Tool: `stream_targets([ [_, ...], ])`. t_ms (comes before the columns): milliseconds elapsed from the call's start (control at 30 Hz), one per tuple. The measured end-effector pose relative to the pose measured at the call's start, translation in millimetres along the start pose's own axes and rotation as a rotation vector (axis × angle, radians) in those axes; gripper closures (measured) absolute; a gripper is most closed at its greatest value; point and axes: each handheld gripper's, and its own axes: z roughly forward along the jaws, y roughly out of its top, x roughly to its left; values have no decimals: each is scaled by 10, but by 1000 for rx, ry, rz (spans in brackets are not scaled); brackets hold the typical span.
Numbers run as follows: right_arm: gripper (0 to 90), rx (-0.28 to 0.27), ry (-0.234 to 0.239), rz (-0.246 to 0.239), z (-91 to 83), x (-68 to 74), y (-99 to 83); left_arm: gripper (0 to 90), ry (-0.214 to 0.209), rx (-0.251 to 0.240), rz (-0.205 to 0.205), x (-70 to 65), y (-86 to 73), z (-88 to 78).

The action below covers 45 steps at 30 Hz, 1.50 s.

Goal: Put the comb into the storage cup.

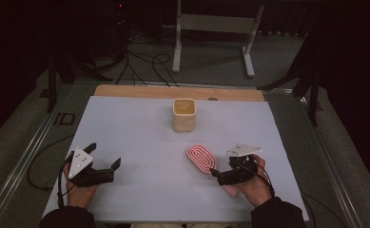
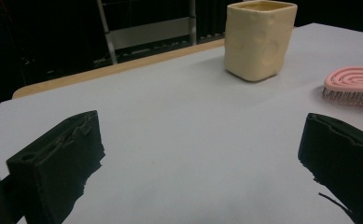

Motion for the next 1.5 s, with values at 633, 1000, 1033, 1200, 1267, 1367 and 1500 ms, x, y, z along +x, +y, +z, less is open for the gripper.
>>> stream_targets([
  [633, 82, 147, 17, -10, 211, 6, 47, 3, -7, 3, -3, -8, -7, 14],
  [1000, 84, 202, 31, 11, 301, -25, 25, 4, -14, 13, -3, -10, -14, 29],
  [1033, 84, 211, 34, 9, 310, -25, 24, 4, -14, 13, -3, -10, -14, 29],
  [1200, 89, 248, 52, 1, 370, -11, 18, 3, -19, 17, -6, -10, -18, 34],
  [1267, 90, 261, 59, -2, 390, -10, 15, 3, -19, 18, -7, -10, -19, 36],
  [1367, 90, 281, 62, -10, 422, -5, 10, 3, -20, 19, -10, -12, -21, 40],
  [1500, 103, 304, 67, -11, 456, 1, 13, 3, -23, 22, -10, -12, -22, 43],
])
